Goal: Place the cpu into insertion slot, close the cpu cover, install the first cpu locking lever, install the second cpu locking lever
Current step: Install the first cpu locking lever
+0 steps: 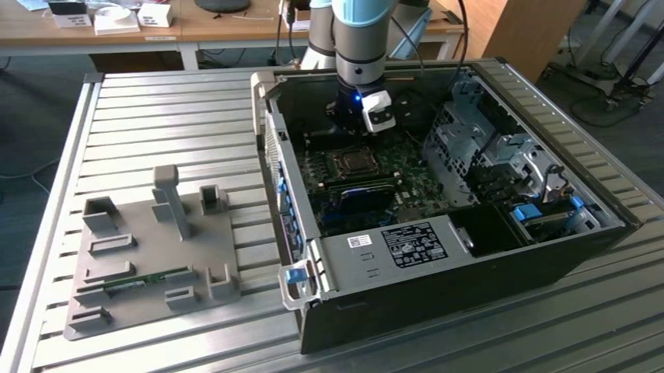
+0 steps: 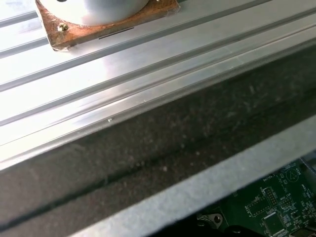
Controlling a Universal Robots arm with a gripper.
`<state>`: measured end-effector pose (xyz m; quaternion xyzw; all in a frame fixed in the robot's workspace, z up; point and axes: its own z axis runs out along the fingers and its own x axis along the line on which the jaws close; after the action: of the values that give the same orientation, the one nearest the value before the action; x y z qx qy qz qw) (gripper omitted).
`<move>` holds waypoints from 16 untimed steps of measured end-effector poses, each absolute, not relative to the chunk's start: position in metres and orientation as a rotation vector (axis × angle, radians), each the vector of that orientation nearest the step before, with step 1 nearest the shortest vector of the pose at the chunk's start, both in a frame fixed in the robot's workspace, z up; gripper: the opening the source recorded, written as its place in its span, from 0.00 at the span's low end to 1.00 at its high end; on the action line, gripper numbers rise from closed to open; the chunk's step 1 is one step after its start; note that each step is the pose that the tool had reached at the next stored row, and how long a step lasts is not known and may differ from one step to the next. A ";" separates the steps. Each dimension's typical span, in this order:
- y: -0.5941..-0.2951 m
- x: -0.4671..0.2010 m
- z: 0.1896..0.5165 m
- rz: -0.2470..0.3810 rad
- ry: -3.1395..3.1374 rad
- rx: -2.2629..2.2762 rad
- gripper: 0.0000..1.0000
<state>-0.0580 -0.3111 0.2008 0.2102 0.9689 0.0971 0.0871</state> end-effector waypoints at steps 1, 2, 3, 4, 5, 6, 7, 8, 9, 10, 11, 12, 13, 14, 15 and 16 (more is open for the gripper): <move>-0.311 -0.058 0.201 0.289 2.886 0.626 0.11; -0.311 -0.058 0.201 0.289 2.886 0.626 0.11; -0.311 -0.058 0.201 0.289 2.886 0.626 0.11; -0.311 -0.058 0.201 0.289 2.886 0.626 0.11; -0.311 -0.058 0.201 0.289 2.886 0.626 0.11; -0.311 -0.058 0.201 0.289 2.886 0.626 0.11; -0.311 -0.058 0.200 0.288 2.886 0.626 0.11; -0.312 -0.058 0.200 0.287 2.886 0.626 0.11; -0.312 -0.058 0.200 0.286 2.886 0.626 0.11; -0.313 -0.058 0.200 0.285 2.886 0.625 0.11; -0.313 -0.058 0.199 0.283 2.886 0.625 0.11; -0.313 -0.058 0.199 0.281 2.886 0.625 0.11; -0.314 -0.058 0.199 0.279 2.886 0.625 0.11; -0.314 -0.058 0.198 0.278 2.886 0.625 0.11; -0.314 -0.058 0.198 0.277 2.886 0.625 0.11; -0.314 -0.058 0.197 0.277 2.886 0.624 0.11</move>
<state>-0.0581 -0.3137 0.1970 0.2098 0.9693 0.0930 0.0880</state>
